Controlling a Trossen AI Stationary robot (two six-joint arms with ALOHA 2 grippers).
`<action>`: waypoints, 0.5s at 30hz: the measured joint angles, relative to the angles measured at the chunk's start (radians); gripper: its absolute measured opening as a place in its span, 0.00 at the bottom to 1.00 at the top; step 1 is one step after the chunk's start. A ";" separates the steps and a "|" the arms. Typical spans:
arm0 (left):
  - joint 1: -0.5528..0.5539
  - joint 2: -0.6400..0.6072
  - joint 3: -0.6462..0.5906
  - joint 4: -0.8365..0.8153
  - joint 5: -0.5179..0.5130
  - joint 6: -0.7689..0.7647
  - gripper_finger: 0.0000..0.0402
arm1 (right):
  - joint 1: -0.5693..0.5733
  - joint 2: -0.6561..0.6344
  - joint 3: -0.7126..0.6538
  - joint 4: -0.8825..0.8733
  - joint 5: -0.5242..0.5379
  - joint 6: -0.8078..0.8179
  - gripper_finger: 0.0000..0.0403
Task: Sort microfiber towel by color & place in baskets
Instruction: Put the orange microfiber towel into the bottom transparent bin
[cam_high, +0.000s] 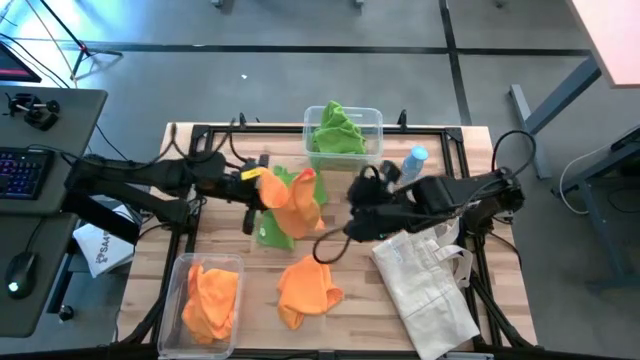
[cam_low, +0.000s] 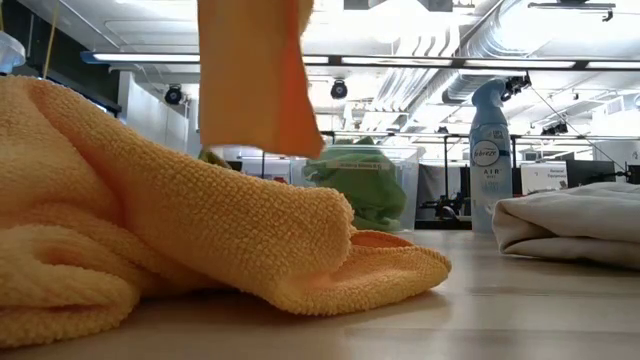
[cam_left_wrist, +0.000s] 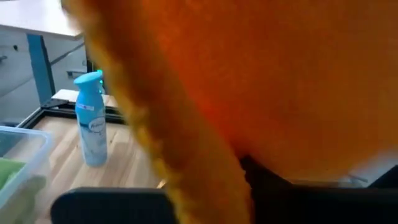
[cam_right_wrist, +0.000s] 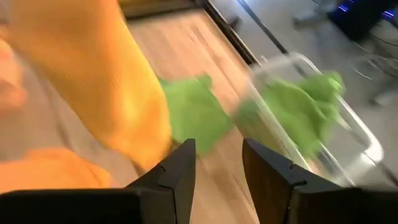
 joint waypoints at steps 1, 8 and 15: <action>0.000 -0.006 0.023 -0.035 0.000 0.000 0.00 | 0.010 0.000 0.000 -0.057 0.018 0.038 0.32; -0.045 -0.026 0.241 -0.403 0.000 -0.087 0.00 | 0.071 -0.011 -0.037 -0.206 0.077 0.177 0.32; -0.143 -0.033 0.439 -0.724 0.000 -0.230 0.00 | 0.076 -0.030 -0.194 -0.210 0.115 0.259 0.32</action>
